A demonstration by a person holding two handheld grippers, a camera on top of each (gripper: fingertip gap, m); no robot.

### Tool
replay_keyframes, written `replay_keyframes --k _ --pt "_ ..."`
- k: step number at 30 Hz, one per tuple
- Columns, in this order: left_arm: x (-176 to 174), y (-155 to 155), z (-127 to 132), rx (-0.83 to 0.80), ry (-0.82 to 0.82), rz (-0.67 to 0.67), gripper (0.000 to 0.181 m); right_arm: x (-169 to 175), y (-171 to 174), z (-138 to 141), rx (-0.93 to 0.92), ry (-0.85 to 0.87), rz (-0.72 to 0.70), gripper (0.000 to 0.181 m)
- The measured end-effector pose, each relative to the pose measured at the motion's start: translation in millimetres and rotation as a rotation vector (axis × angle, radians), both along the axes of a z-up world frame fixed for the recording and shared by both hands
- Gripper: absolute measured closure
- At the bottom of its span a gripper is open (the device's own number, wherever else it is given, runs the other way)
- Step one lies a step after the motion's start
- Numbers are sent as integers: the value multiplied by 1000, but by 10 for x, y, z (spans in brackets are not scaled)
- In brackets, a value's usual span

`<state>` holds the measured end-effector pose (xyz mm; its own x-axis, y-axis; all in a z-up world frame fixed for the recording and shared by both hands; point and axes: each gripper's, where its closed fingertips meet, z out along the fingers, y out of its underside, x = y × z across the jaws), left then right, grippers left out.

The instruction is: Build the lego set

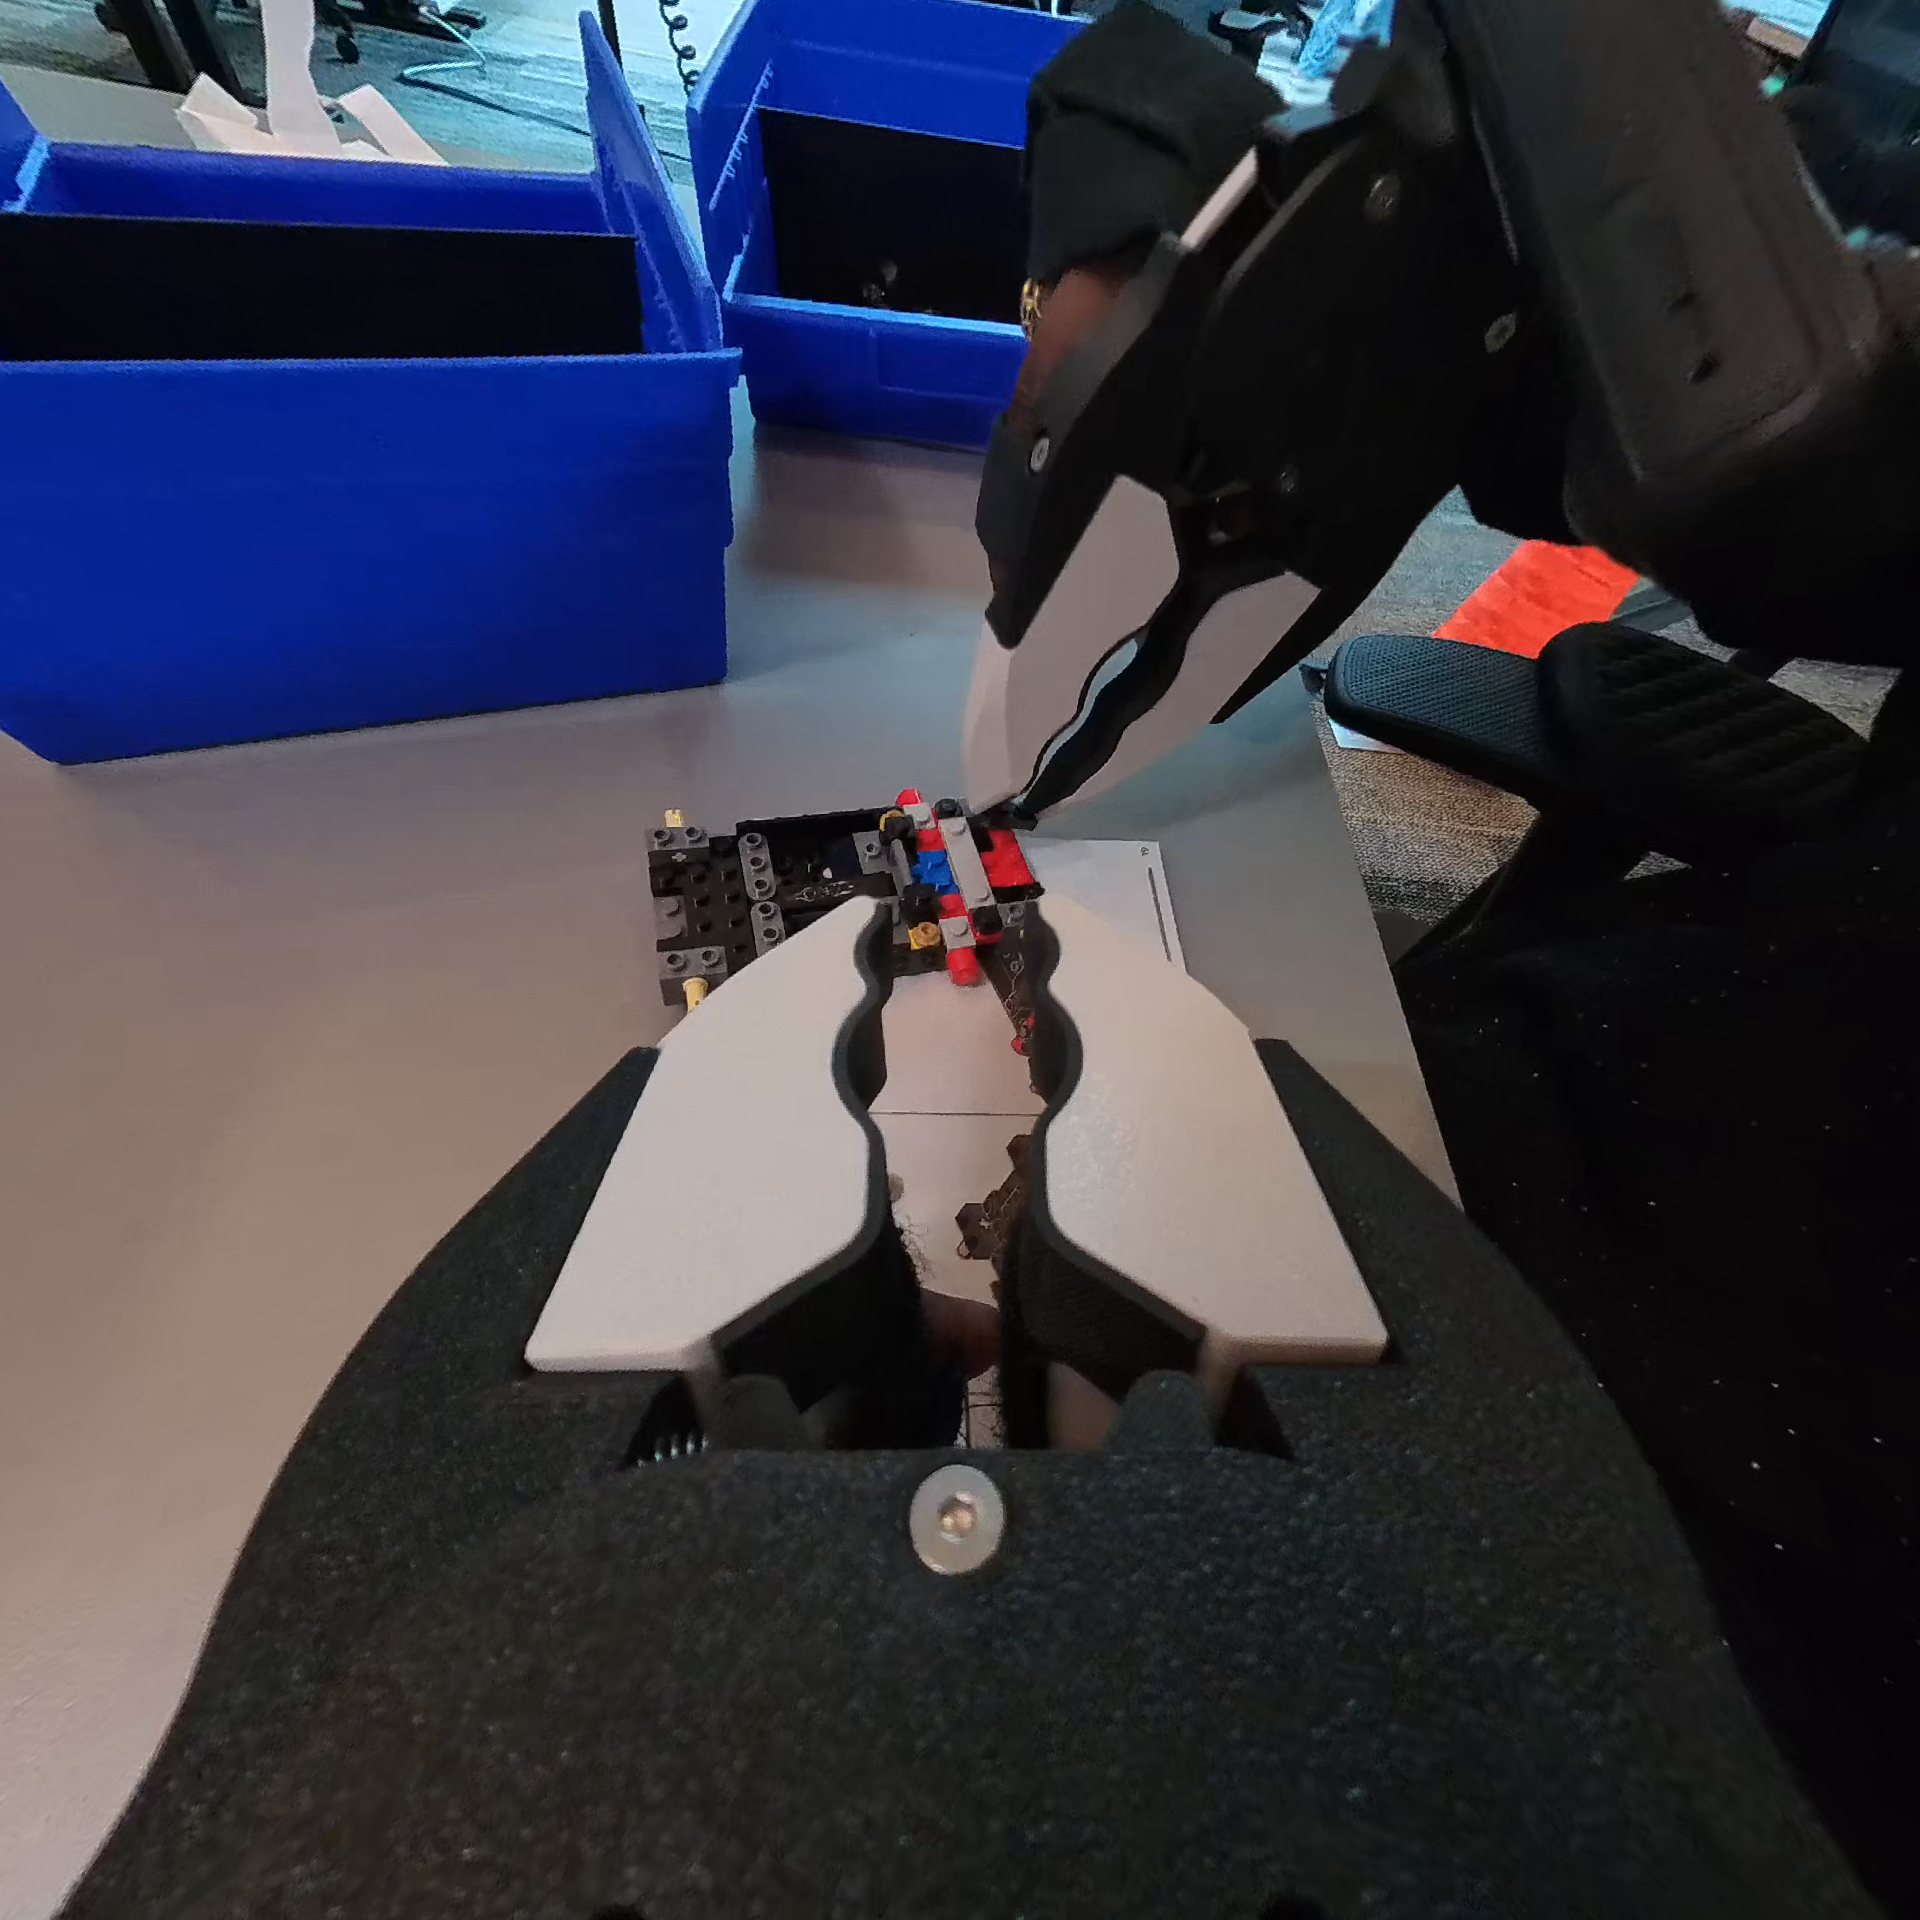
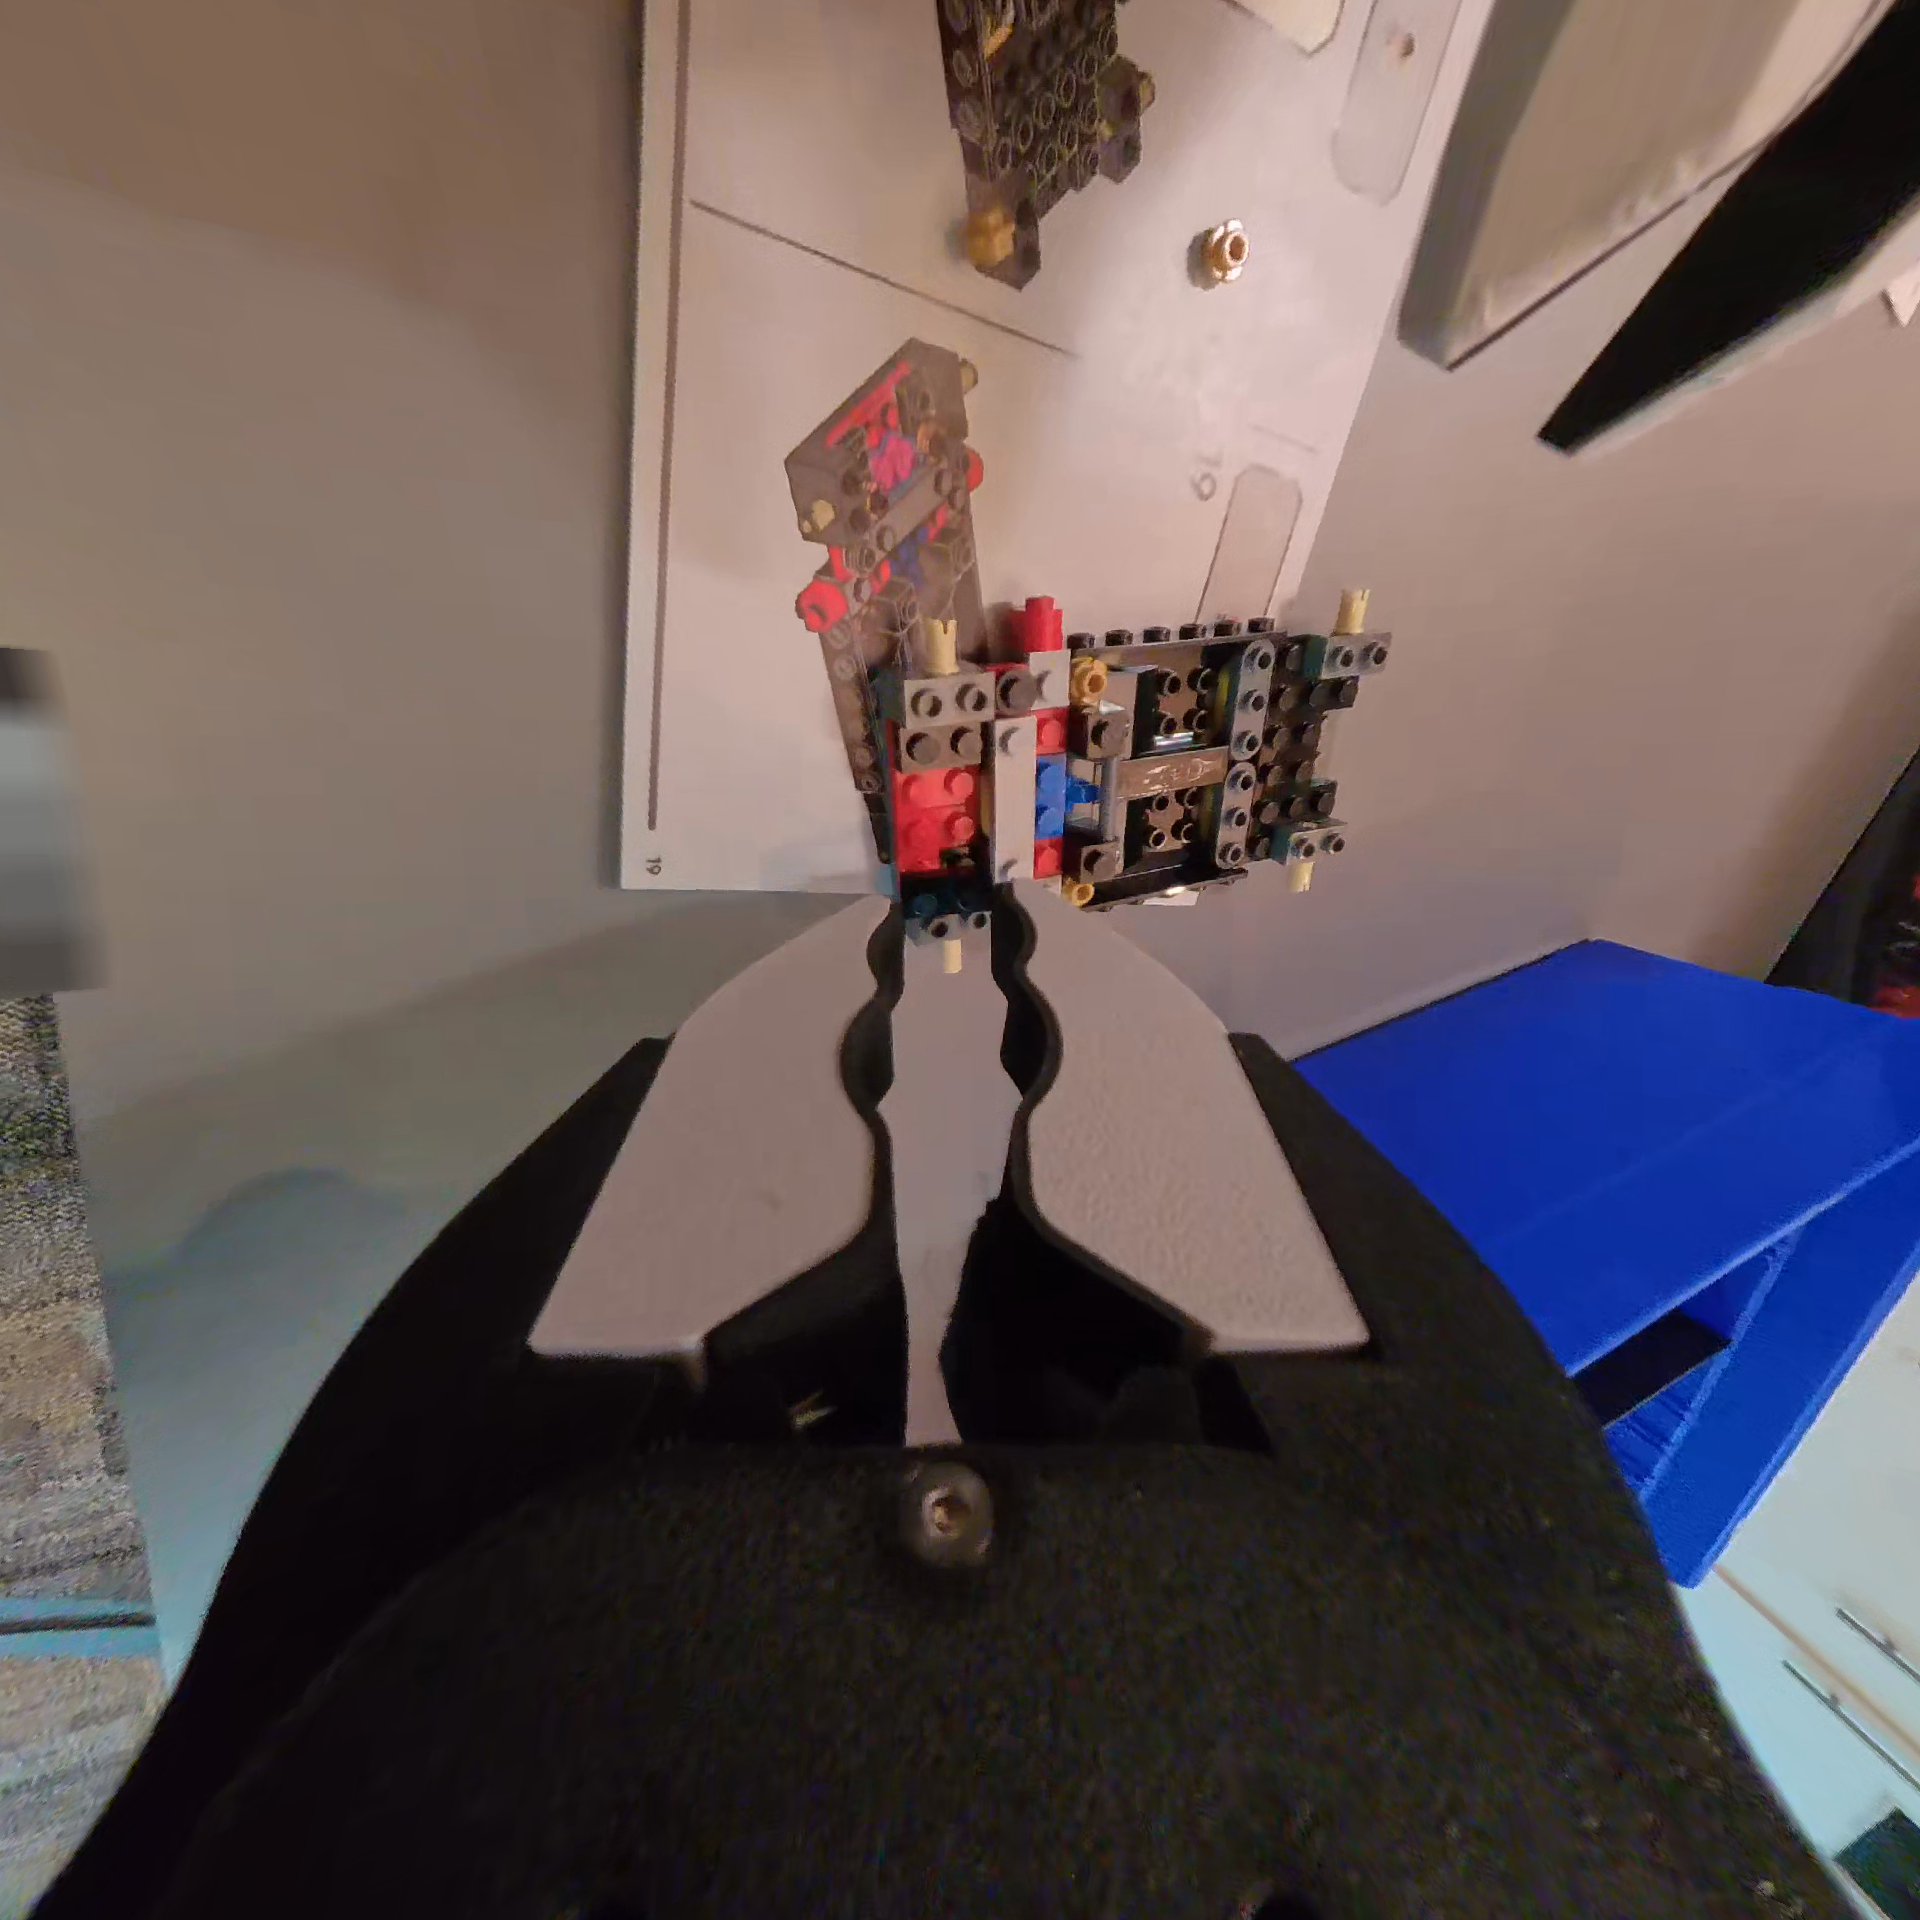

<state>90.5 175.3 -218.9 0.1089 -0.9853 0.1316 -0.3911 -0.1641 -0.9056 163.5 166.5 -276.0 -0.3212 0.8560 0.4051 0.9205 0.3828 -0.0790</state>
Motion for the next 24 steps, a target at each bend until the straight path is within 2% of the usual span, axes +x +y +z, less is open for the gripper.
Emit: replay_keyframes --k 1,24 --pt "-3 2 -5 1 4 1 158 -1 5 -9 9 -9 2 165" --pt "-1 3 -59 -14 15 -9 158 27 56 -54 83 -38 -19 165"
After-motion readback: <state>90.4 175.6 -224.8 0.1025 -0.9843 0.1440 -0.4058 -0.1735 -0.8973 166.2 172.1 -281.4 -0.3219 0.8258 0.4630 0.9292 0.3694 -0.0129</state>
